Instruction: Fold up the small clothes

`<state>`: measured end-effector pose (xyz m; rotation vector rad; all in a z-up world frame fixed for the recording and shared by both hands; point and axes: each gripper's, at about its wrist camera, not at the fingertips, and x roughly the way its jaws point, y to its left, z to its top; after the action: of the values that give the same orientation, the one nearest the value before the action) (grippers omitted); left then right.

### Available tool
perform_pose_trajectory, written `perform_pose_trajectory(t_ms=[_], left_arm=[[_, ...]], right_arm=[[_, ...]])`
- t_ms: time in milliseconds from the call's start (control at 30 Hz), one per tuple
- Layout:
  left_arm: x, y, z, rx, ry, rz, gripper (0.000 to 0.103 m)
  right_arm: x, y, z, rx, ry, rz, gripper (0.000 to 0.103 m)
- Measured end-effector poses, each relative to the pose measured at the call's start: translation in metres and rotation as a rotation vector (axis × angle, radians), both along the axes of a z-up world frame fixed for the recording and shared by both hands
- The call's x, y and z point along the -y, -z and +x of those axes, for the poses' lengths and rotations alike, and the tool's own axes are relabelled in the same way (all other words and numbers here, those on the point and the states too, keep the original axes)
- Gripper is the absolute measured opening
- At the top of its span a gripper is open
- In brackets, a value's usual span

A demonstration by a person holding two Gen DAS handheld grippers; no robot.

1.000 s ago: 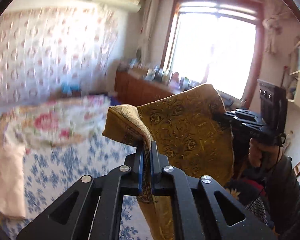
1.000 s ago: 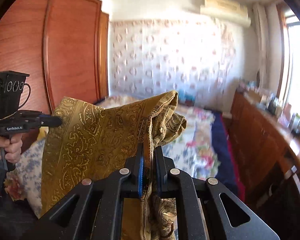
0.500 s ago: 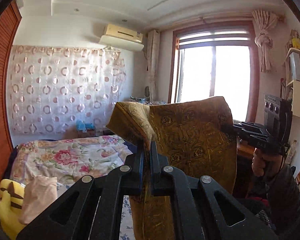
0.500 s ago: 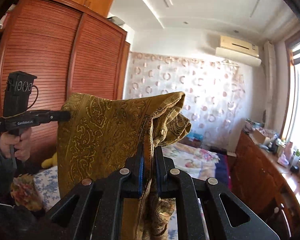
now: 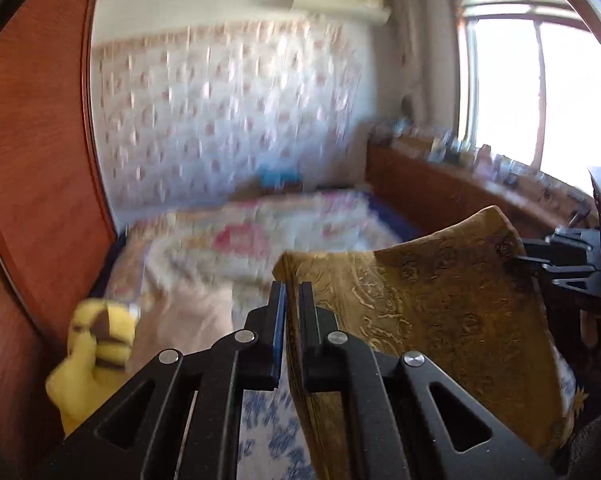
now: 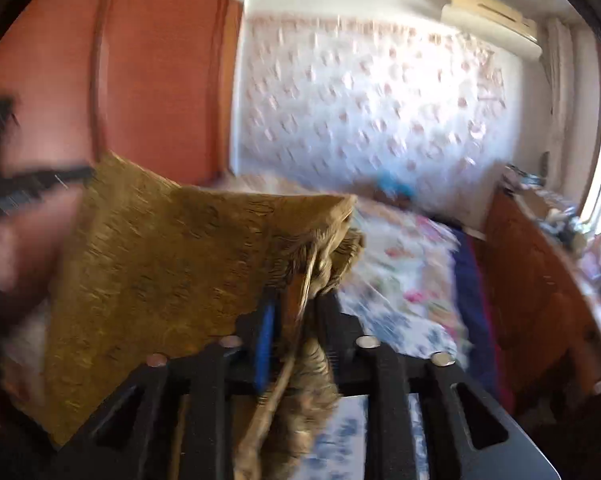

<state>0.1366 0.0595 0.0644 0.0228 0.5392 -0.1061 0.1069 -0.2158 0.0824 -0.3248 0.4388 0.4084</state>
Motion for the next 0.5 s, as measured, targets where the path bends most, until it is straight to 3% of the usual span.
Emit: perform_pose_trajectory(t_ms=[33, 100, 133, 233, 367, 500], left_arm=[[-0.006, 0.018, 0.006, -0.038, 0.009, -0.015, 0.006], [-0.011, 0.039, 0.003, -0.046, 0.015, -0.018, 0.034], [-0.010, 0.042, 0.000, -0.047, 0.020, -0.023, 0.040], [-0.009, 0.056, -0.011, -0.071, 0.047, -0.052, 0.047], [0.001, 0.063, -0.028, -0.082, 0.078, -0.057, 0.073], [0.008, 0.071, -0.045, -0.092, 0.090, -0.082, 0.074]], right_arm=[[-0.005, 0.017, 0.019, -0.028, 0.037, -0.067, 0.033], [0.001, 0.042, 0.046, -0.103, 0.056, -0.083, 0.033], [0.008, 0.050, 0.052, -0.135, 0.050, -0.069, 0.033], [0.025, 0.058, 0.054, -0.187, 0.016, -0.032, 0.033], [0.029, 0.059, 0.022, -0.196, -0.024, -0.016, 0.034], [0.034, 0.068, -0.008, -0.211, -0.070, 0.032, 0.034]])
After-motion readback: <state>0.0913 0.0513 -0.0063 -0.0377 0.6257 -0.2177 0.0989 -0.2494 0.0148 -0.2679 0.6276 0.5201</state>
